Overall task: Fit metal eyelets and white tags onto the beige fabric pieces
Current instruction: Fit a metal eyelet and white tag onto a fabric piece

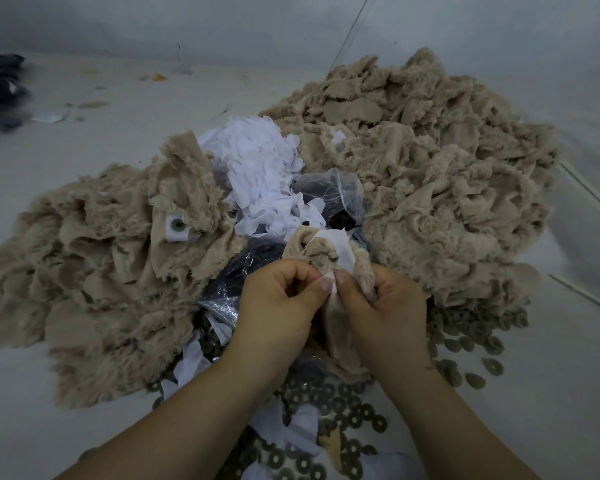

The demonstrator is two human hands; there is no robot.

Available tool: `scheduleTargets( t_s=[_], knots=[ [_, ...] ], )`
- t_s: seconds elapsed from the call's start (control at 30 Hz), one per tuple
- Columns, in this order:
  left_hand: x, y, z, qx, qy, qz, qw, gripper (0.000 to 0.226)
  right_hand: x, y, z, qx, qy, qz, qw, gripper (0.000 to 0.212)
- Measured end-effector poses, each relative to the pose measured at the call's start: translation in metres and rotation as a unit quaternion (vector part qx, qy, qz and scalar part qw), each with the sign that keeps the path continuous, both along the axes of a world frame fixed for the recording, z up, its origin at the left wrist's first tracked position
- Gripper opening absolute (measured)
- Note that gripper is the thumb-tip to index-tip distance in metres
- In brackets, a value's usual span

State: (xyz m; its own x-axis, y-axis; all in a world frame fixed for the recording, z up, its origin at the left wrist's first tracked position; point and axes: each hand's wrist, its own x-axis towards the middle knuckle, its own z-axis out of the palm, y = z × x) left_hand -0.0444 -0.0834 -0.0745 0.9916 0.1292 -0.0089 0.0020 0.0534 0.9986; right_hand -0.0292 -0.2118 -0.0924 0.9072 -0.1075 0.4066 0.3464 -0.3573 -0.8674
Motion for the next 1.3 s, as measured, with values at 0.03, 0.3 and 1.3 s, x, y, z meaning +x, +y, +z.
scheduleTargets(
  t_s=[0.03, 0.3, 1.3],
  knots=[
    [0.0, 0.0, 0.0, -0.006, 0.003, 0.001, 1.0, 0.017, 0.0, 0.0, 0.0, -0.003, -0.002, 0.002, 1.0, 0.053],
    [0.001, -0.001, -0.003, 0.082, -0.039, 0.037, 0.995, 0.019, -0.002, 0.001, -0.001, 0.009, 0.001, 0.009, 1.0, 0.04],
    [0.003, 0.012, 0.001, 0.044, -0.06, 0.036, 0.997, 0.016, 0.001, -0.005, 0.002, 0.223, 0.207, 0.139, 0.942, 0.023]
  ],
)
